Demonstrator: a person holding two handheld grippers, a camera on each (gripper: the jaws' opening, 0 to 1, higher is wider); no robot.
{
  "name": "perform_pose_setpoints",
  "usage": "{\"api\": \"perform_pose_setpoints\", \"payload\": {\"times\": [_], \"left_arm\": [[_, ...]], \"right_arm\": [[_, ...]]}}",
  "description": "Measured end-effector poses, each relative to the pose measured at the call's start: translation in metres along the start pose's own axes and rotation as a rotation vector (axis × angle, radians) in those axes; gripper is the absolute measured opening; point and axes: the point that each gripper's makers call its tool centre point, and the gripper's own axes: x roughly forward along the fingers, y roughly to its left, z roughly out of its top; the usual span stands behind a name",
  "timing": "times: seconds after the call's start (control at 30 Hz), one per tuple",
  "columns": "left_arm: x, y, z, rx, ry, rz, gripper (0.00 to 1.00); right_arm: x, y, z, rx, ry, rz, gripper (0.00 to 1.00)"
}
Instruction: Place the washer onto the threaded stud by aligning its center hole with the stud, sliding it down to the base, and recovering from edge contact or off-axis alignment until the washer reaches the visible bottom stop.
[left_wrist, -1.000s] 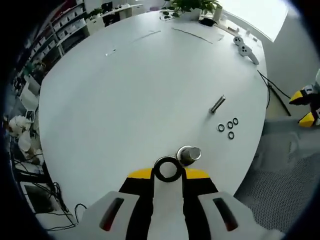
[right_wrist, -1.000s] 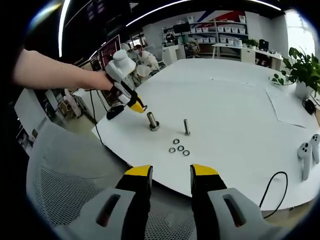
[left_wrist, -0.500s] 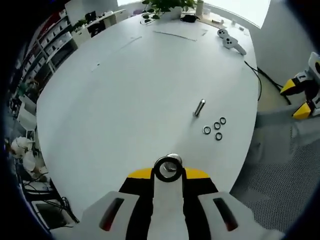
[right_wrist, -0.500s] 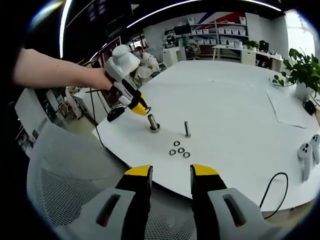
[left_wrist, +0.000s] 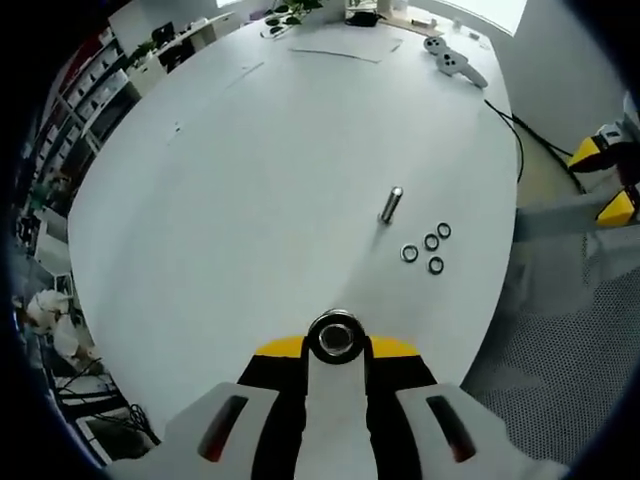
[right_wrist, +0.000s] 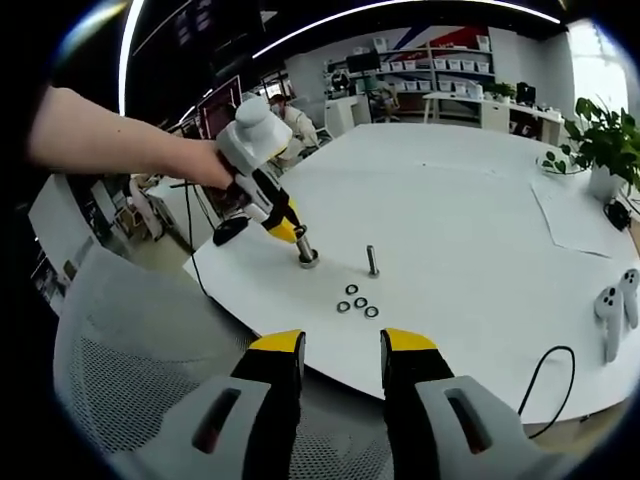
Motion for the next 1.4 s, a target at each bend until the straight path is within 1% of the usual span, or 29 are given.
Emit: {"api": "perform_pose_setpoints", "payload": {"times": [0.13,0.23,0.33,0.43,0.6,0.77,1.0,1.03,1.07,1.1,1.2,1.23,1.3,1.4], "left_arm": [[0.004,0.001,-0.003,0.023,0.018,0.005,0.19],[0.009,0.001,-0.004,0.012,0.021,-0.002,0.19],[0.016,0.0,-0.005,0.007,0.029,-0.006,0.19],[0.028,0.0,-0.008,0.008,0.049,-0.01,0.19],[0.038,-0.004,-0.011,0.044,0.069,-0.01,0.19],[0.043,-0.003,-0.013,0.07,0.074,-0.006,0.19],[0.047,-0.004,-0.016,0.057,0.068,-0.011,0.2],[0.048,-0.005,-0.018,0.057,0.073,-0.01,0.2],[0.047,-0.005,-0.024,0.042,0.105,-0.002,0.2],[0.049,-0.004,-0.02,0.054,0.084,-0.001,0.2],[0.044,-0.003,-0.018,0.044,0.061,0.035,0.22],[0.043,-0.001,-0.018,0.026,0.05,0.04,0.23],[0.041,-0.002,-0.02,-0.003,0.042,0.028,0.23],[0.033,-0.001,-0.025,-0.001,0.037,0.045,0.24]], "right_arm": [[0.0,0.0,0.0,-0.002,-0.001,0.001,0.33],[0.0,-0.001,0.0,0.003,-0.002,-0.002,0.33],[0.0,-0.001,-0.001,0.004,0.005,-0.004,0.33],[0.0,-0.002,-0.002,0.005,0.014,-0.007,0.33],[0.001,-0.004,-0.005,0.017,0.025,-0.017,0.33],[0.001,-0.004,-0.005,0.012,0.031,-0.015,0.32],[0.001,-0.004,-0.006,0.017,0.033,-0.019,0.32],[0.001,-0.004,-0.006,0.017,0.033,-0.018,0.32],[0.001,-0.004,-0.006,0.016,0.034,-0.018,0.32],[0.001,-0.005,-0.006,0.014,0.035,-0.019,0.32],[0.001,-0.005,-0.007,0.015,0.036,-0.018,0.32],[0.001,-0.004,-0.007,0.014,0.036,-0.017,0.32],[0.001,-0.004,-0.006,0.015,0.033,-0.016,0.32],[0.001,-0.007,-0.006,0.031,0.032,-0.026,0.32]]}}
